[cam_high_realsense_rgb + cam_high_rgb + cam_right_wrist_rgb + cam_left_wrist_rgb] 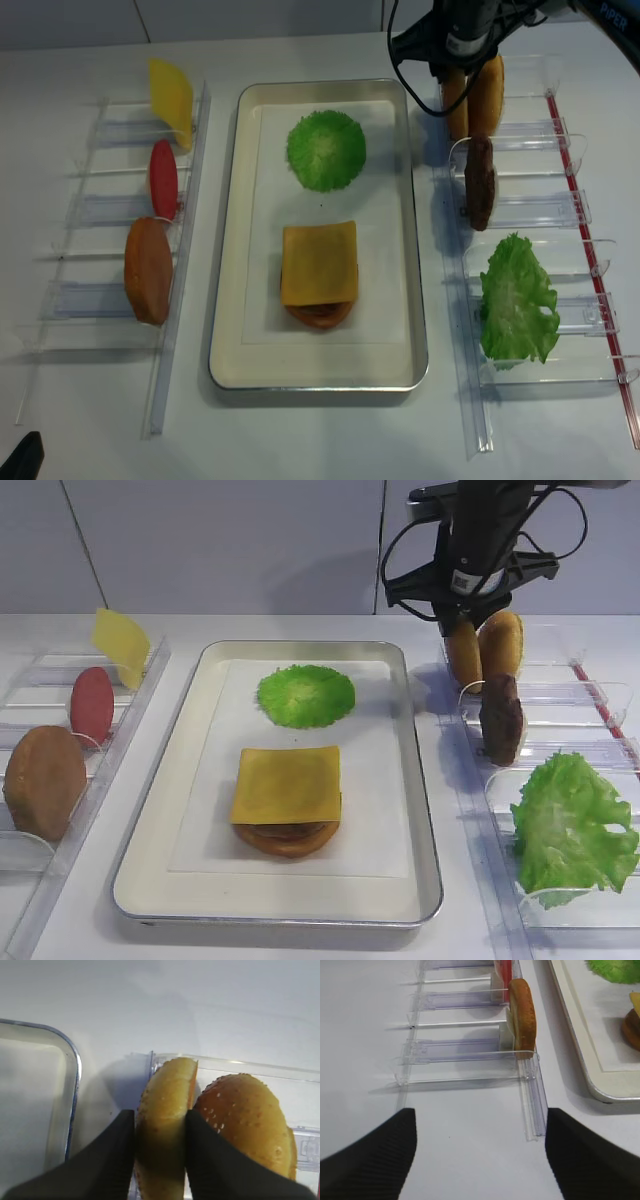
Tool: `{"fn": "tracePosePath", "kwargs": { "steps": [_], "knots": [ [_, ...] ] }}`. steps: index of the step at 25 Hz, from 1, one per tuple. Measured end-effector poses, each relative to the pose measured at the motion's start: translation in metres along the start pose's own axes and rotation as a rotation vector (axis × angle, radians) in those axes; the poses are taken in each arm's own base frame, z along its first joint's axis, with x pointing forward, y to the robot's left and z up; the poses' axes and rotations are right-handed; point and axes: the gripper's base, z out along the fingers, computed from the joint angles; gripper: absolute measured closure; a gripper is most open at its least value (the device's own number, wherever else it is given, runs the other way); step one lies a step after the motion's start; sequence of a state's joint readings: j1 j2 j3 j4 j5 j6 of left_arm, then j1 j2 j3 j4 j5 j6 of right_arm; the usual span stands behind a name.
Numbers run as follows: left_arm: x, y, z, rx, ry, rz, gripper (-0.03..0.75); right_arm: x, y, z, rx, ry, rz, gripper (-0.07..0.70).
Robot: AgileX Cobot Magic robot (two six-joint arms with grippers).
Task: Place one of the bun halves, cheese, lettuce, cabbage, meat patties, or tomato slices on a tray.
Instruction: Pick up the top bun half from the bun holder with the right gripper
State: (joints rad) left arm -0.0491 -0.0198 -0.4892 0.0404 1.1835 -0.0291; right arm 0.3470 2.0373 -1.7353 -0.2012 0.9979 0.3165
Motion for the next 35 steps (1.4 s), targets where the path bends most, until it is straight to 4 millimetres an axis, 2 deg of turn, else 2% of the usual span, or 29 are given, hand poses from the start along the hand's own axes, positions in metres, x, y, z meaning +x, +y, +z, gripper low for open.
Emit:
{"fn": "tracePosePath", "kwargs": {
  "steps": [12, 21, 31, 35],
  "knots": [
    [0.000, 0.000, 0.000, 0.000, 0.000, 0.000, 0.223, -0.002, 0.001, -0.002, -0.006, 0.000, 0.030, 0.381],
    [0.000, 0.000, 0.000, 0.000, 0.000, 0.000, 0.223, -0.014, 0.001, -0.026, -0.030, 0.008, 0.116, 0.383],
    [0.000, 0.000, 0.000, 0.000, 0.000, 0.000, 0.223, -0.009, 0.003, -0.037, -0.057, 0.092, 0.147, 0.388],
    [0.000, 0.000, 0.000, 0.000, 0.000, 0.000, 0.223, -0.009, 0.001, -0.052, -0.072, 0.075, 0.148, 0.389]
  ]
}}
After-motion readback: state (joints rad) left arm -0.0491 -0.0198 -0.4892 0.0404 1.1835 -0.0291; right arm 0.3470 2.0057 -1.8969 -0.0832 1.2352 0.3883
